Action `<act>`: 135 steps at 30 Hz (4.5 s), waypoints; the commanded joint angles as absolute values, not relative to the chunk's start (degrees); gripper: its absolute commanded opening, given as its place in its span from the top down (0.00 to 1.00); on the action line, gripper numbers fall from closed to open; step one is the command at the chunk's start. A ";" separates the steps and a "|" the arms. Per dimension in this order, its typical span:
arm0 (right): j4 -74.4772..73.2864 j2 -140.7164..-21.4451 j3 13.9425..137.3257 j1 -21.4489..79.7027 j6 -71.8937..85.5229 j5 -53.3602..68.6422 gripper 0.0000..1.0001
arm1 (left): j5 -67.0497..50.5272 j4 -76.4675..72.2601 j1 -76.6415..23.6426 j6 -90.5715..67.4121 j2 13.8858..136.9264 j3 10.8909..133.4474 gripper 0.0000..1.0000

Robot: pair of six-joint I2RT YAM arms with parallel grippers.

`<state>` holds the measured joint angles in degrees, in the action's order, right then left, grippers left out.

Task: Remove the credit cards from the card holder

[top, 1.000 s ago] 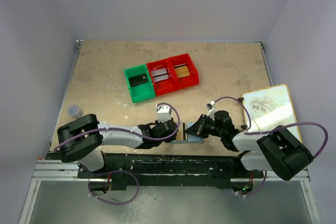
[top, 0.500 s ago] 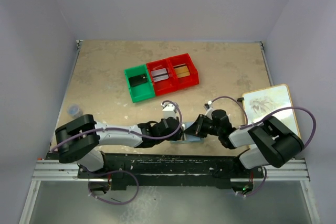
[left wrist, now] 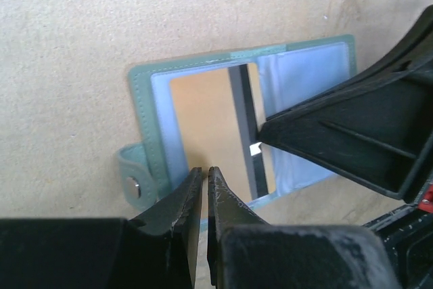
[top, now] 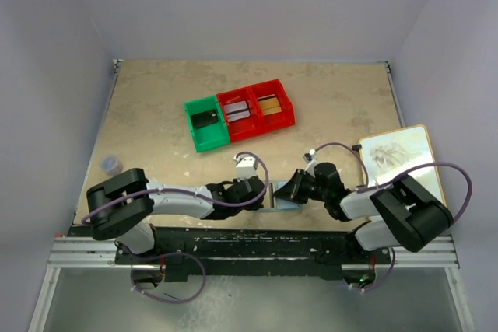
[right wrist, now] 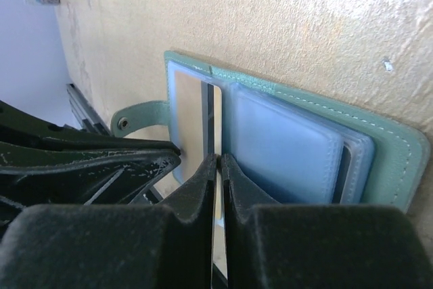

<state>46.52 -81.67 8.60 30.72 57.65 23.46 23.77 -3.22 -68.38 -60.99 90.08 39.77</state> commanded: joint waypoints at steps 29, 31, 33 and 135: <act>44.38 -72.23 5.15 30.57 61.87 20.99 0.83 | 23.88 -4.16 -68.46 -61.52 93.88 40.17 1.00; 44.62 -72.05 4.82 30.54 62.08 20.96 0.87 | 24.14 -3.83 -68.46 -61.48 93.66 40.17 1.00; 44.22 -71.25 4.66 30.57 62.19 20.61 0.93 | 24.45 -3.50 -68.42 -61.46 93.56 40.09 1.00; 37.41 -69.74 8.05 30.58 58.97 20.23 1.00 | 19.34 -4.69 -66.02 -60.42 96.68 40.34 0.93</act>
<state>35.27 -68.23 6.20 30.57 59.48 18.20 18.26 -11.99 -66.02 -60.75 96.42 41.34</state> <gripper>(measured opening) 0.043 0.070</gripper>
